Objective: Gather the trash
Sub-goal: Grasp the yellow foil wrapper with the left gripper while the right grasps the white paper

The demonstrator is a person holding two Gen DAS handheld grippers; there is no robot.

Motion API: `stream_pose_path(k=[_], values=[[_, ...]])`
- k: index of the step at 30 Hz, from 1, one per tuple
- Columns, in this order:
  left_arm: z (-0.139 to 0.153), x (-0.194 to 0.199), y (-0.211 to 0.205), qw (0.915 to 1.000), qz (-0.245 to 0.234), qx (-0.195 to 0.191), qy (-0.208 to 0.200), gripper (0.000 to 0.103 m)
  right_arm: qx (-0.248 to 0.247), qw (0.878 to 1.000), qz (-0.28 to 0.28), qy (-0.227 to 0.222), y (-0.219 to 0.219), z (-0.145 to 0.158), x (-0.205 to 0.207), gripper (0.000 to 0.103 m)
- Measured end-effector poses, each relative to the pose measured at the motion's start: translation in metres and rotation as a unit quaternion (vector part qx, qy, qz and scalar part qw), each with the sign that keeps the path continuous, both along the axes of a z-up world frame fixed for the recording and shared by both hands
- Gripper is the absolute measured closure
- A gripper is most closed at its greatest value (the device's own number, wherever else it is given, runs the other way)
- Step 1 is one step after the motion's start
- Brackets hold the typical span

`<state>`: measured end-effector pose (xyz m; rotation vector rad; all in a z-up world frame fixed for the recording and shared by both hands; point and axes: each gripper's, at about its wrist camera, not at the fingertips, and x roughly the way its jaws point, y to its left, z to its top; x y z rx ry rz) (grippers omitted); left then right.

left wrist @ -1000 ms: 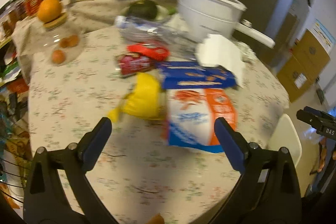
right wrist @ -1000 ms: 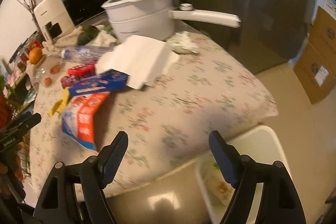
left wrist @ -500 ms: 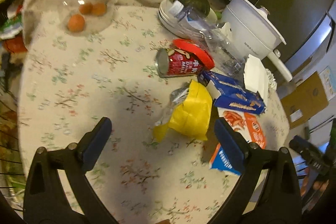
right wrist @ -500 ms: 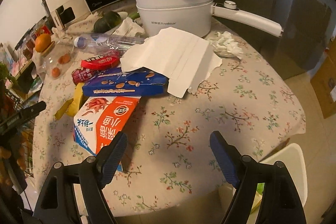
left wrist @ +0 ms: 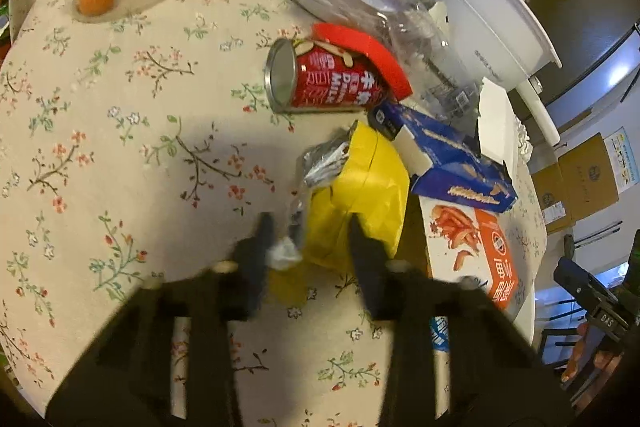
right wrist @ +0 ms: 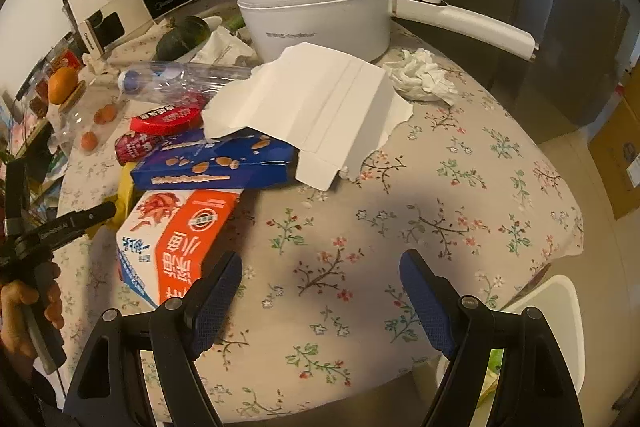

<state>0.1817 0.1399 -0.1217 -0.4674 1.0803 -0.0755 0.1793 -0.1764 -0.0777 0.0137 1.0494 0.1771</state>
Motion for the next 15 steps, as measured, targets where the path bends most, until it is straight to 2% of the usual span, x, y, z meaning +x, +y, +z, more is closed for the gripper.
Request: stream_pose_path(k=[1, 6, 11, 15], values=[[0.000, -0.001, -0.001, 1.0000, -0.003, 0.003, 0.003, 0.093, 0.000, 1.000, -0.001, 0.000, -0.001, 0.000, 0.000, 0.020], [0.012, -0.007, 0.003, 0.9999, 0.002, 0.005, -0.011, 0.100, 0.000, 1.000, -0.008, 0.001, -0.005, -0.001, 0.000, 0.020], [0.034, -0.016, 0.012, 0.9992, 0.017, 0.003, -0.035, 0.101, 0.004, 1.000, -0.011, 0.002, -0.005, -0.001, 0.001, 0.020], [0.045, -0.023, 0.013, 0.9987, 0.021, 0.023, -0.040, 0.101, 0.003, 1.000, -0.012, -0.001, -0.001, -0.001, 0.004, 0.020]])
